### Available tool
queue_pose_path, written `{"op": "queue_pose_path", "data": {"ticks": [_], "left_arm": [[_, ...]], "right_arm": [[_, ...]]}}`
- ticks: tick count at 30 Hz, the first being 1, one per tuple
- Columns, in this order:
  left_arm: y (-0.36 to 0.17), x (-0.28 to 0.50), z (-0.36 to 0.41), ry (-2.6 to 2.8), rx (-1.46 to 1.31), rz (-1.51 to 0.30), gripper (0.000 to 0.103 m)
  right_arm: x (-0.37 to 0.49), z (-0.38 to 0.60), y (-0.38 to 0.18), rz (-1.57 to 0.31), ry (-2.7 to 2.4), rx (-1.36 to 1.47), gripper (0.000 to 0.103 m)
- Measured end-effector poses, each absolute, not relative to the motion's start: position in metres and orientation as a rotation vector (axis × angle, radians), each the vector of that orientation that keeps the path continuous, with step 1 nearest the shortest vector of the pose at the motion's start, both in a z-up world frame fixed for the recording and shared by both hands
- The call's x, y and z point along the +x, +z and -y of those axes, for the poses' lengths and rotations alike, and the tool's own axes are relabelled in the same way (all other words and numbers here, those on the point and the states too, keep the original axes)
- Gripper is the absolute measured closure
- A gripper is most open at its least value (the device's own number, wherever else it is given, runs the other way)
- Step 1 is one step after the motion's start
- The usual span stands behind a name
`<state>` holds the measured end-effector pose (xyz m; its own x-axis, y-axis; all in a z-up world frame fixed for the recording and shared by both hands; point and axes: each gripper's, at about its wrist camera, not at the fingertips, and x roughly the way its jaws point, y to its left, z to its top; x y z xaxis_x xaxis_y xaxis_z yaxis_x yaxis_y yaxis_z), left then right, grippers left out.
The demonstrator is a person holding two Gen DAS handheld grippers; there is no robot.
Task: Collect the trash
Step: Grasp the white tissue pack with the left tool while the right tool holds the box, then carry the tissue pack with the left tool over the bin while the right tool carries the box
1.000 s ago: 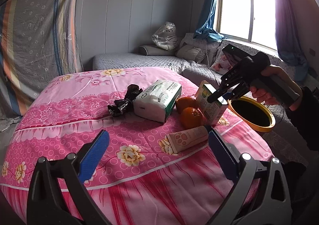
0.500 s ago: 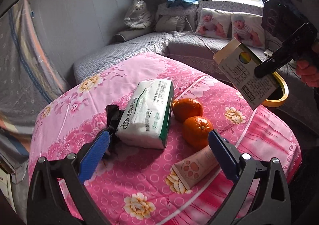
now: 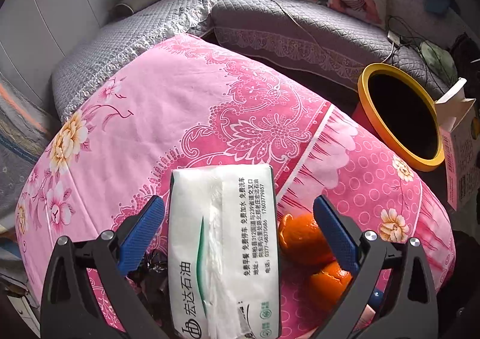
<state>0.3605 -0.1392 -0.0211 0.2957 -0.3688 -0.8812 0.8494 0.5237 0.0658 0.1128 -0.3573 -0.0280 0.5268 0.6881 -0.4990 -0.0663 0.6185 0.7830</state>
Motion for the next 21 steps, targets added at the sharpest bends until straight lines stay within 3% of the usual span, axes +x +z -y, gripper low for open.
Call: {"op": "queue_pose_path", "data": {"ticks": [17,18,19,21], "left_arm": [[-0.072,0.408,0.164,-0.723,0.650,-1.201,0.008],[-0.074,0.409,0.164,-0.718,0.644,-1.205,0.009],[-0.076,0.411,0.164,-0.721,0.629,-1.222,0.021],[-0.079,0.414,0.163,-0.698,0.610,-1.233,0.021]], "right_arm": [[0.101,0.377,-0.033,-0.872,0.513,0.836,0.080],[0.100,0.377,-0.033,-0.870,0.508,0.837,0.080],[0.100,0.378,-0.032,-0.869,0.504,0.839,0.080],[0.099,0.378,-0.030,-0.868,0.497,0.840,0.080]]}}
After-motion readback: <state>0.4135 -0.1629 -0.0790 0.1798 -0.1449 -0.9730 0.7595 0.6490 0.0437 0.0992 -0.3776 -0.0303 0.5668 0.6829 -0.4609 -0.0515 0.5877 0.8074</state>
